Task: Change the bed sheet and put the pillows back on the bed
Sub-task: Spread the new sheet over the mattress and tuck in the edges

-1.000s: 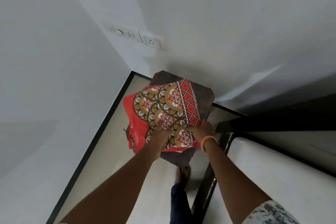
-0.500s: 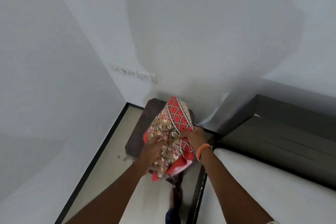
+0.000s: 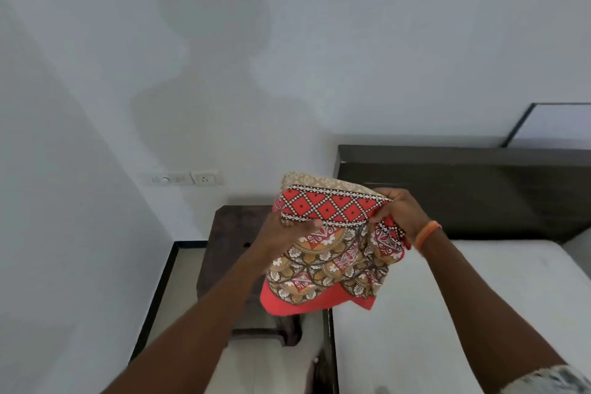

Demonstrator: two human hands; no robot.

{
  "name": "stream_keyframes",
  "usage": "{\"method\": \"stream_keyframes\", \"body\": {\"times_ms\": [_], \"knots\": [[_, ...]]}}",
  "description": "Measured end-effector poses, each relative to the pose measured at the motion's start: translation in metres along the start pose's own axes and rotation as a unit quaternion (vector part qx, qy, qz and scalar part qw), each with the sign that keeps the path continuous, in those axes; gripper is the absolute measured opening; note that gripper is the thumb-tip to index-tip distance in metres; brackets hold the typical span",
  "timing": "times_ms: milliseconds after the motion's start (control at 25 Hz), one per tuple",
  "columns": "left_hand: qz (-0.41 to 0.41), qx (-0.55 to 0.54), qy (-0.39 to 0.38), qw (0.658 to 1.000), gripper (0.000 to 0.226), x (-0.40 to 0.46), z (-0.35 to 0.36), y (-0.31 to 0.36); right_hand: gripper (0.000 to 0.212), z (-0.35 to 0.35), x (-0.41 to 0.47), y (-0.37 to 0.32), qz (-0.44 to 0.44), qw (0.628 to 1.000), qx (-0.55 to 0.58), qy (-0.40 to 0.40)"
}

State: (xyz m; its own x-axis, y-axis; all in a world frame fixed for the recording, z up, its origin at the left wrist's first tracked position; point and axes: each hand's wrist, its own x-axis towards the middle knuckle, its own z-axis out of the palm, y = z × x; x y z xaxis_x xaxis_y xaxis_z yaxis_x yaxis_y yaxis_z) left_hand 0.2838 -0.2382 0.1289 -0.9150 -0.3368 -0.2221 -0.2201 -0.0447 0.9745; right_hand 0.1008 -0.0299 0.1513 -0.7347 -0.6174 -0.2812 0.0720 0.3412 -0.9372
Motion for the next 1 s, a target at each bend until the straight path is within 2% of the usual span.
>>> {"method": "stream_keyframes", "body": {"times_ms": [80, 160, 200, 240, 320, 360, 440, 480, 520, 600, 640, 720, 760, 840, 960, 1000], "knots": [[0.021, 0.02, 0.049, 0.998, 0.037, -0.015, 0.045, 0.005, 0.035, -0.013, -0.028, 0.016, -0.022, 0.992, -0.086, 0.085], [-0.031, 0.047, 0.101, 0.993, 0.032, -0.013, 0.082, 0.007, 0.046, -0.016, -0.056, 0.031, -0.047, 0.954, -0.223, 0.194], [-0.08, 0.051, 0.123, 0.988, 0.036, -0.009, 0.099, 0.009, 0.056, -0.015, -0.071, 0.038, -0.053, 0.948, -0.221, 0.221], [-0.129, 0.042, 0.13, 0.982, 0.039, -0.004, 0.115, 0.009, 0.063, -0.013, -0.087, 0.045, -0.059, 0.957, -0.187, 0.213], [-0.203, -0.005, 0.104, 0.974, 0.031, 0.002, 0.147, 0.006, 0.081, -0.003, -0.121, 0.057, -0.062, 0.982, -0.128, 0.127], [-0.232, -0.018, 0.094, 0.968, 0.025, 0.003, 0.162, 0.004, 0.094, 0.001, -0.136, 0.064, -0.045, 0.986, -0.138, 0.085], [-0.29, -0.023, 0.08, 0.953, 0.022, 0.004, 0.187, 0.0, 0.116, 0.011, -0.158, 0.078, 0.005, 0.969, -0.242, 0.055], [-0.316, -0.032, 0.069, 0.946, 0.023, 0.005, 0.196, -0.004, 0.115, 0.018, -0.166, 0.082, 0.031, 0.95, -0.304, 0.07], [-0.338, -0.048, 0.051, 0.939, 0.023, 0.005, 0.206, -0.007, 0.103, 0.021, -0.172, 0.087, 0.053, 0.93, -0.348, 0.104], [-0.359, -0.084, 0.02, 0.929, 0.022, 0.005, 0.222, -0.005, 0.061, 0.013, -0.179, 0.087, 0.066, 0.904, -0.388, 0.168], [-0.354, -0.094, 0.0, 0.93, 0.022, 0.005, 0.227, -0.002, 0.042, 0.003, -0.179, 0.082, 0.072, 0.907, -0.379, 0.168], [-0.312, -0.11, -0.057, 0.942, 0.024, -0.001, 0.232, 0.009, 0.017, -0.025, -0.177, 0.072, 0.104, 0.938, -0.298, 0.145], [-0.274, -0.104, -0.103, 0.951, 0.026, -0.005, 0.233, 0.012, 0.011, -0.039, -0.176, 0.066, 0.116, 0.95, -0.25, 0.147], [-0.177, -0.024, -0.223, 0.958, 0.032, -0.022, 0.228, 0.019, 0.015, -0.063, -0.177, 0.055, 0.128, 0.963, -0.145, 0.189], [-0.053, 0.085, -0.408, 0.907, 0.041, -0.05, 0.208, 0.02, 0.016, -0.084, -0.181, 0.043, 0.174, 0.951, -0.047, 0.25], [-0.012, 0.117, -0.444, 0.888, 0.052, -0.056, 0.2, 0.019, 0.017, -0.086, -0.183, 0.041, 0.195, 0.947, -0.029, 0.253]]}}
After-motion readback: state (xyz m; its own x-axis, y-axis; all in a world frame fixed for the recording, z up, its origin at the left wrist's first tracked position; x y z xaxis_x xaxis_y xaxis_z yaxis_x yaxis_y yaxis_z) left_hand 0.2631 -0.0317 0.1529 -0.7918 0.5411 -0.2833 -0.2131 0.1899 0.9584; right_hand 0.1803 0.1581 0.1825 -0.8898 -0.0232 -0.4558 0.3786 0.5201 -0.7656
